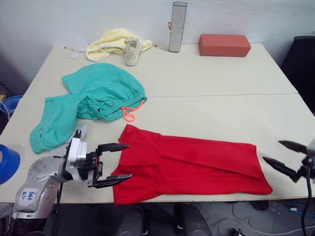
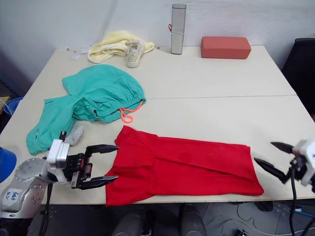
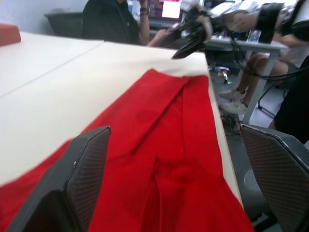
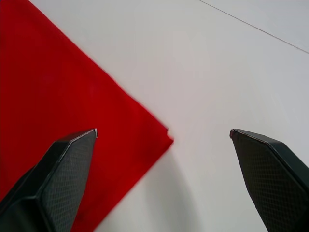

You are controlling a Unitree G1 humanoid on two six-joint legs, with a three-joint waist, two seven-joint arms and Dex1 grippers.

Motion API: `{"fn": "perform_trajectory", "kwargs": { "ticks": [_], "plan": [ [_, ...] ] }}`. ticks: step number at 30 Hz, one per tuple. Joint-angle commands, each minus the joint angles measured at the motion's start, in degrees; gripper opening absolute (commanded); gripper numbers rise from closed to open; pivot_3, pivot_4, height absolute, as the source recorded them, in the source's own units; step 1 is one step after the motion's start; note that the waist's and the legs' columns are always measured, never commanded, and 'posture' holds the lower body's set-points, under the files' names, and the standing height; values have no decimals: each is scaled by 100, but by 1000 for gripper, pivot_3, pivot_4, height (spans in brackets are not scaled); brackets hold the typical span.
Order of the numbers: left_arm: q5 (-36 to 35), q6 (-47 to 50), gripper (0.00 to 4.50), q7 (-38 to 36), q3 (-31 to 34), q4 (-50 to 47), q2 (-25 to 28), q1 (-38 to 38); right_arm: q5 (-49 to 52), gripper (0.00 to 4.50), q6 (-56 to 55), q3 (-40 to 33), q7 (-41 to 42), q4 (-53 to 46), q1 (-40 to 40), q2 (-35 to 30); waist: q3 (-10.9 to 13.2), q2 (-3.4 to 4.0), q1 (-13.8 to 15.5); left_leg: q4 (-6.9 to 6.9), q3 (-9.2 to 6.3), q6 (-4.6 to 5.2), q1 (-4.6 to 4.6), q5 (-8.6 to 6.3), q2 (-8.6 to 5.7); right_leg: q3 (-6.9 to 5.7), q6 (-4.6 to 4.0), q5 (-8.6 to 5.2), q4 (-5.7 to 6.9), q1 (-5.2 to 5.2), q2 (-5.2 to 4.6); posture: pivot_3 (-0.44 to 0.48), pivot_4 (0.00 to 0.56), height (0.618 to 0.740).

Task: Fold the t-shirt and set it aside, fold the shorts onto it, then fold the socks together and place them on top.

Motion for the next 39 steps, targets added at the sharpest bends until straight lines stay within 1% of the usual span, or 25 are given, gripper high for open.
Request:
{"fn": "perform_trajectory", "kwargs": {
  "ticks": [1, 6, 10, 14, 21, 22, 25, 27, 32, 34, 35, 39],
  "plan": [
    [-146, 73, 4488, 135, -45, -258, -111, 5, -205, 4500, 649, 571, 137, 110, -463, -334, 0, 0, 17, -3, 0, -13, 0, 5, 1, -3, -3, -2, 0, -1, 0, 0, 150, 740],
    [48, 86, 4488, 222, -252, -365, -185, -50, -741, 4500, 1253, 1563, 386, 651, -1394, -595, 1, 0, 27, 3, -4, -14, -16, 9, -2, -10, -1, -1, -13, -2, -1, 0, 150, 740],
    [110, 41, 4488, 243, -369, -347, -235, -166, -1008, 4500, 1432, 1990, 482, 938, -1915, -592, 2, 1, 10, 6, -3, -10, -17, 8, -5, -9, 1, 0, -14, -2, -3, 0, 150, 740],
    [116, 58, 4488, 279, -410, -295, -230, -293, -1139, 4500, 1622, 2161, 526, 1145, -2178, -571, 2, 2, 10, 5, -3, -16, -16, 10, -4, -10, 1, 1, -8, -5, -2, 0, 150, 740],
    [231, 36, 4488, 329, -514, -263, -251, -414, -1347, 4500, 1653, 2362, 876, 1286, -2250, -624, 2, 1, 18, 8, -3, -16, -16, 10, -4, -11, 3, 2, -8, -2, -3, 0, 150, 740],
    [246, 23, 4500, 333, -519, -241, -258, -438, -1345, 4124, 1718, 2382, 936, 1270, -2265, -649, 2, 1, 15, 8, -3, -17, -16, 10, -4, -11, 3, 2, -8, -1, -2, 0, 150, 740],
    [276, 7, 4500, 333, -518, -172, -266, -512, -1373, 3272, 1717, 2428, 1055, 1256, -2282, -705, 2, 1, 15, 7, -4, -17, -16, 10, -4, -12, 3, 2, -8, -2, -2, 0, 150, 740],
    [304, -3, 4500, 338, -518, -132, -275, -565, -1384, 2619, 1763, 2471, 1156, 1243, -2288, -750, 2, 1, 22, 7, -4, -18, -16, 10, -4, -14, 3, 2, -8, -2, -2, 0, 150, 740],
    [345, -29, 4500, 331, -493, -4, -286, -694, -1463, 794, 1484, 2510, 1330, 1166, -2434, -706, 2, 1, 15, 8, -4, -19, -16, 11, -4, -14, 4, 2, -7, -1, -2, 0, 150, 740],
    [377, -77, 4500, 313, -497, 62, -298, -698, -1553, 139, 1350, 2527, 1167, 1213, -2662, -606, 2, 1, 2, 8, -4, -20, -16, 12, -4, -14, 5, 3, -6, -3, -1, 0, 150, 740],
    [404, -105, 4500, 312, -506, 98, -315, -705, -1601, 61, 1279, 2560, 1094, 1261, -2809, -560, 2, 2, -16, 8, -3, -21, -16, 12, -4, -14, 5, 3, -6, -3, -1, 0, 150, 740],
    [530, -245, 4500, 317, -578, 279, -439, -756, -2048, 61, 747, 2823, 770, 1652, -3536, -348, 6, 7, -35, 8, -1, -26, -15, 14, -5, -12, 7, 4, -2, -6, 0, 0, 150, 740]
  ]
}}
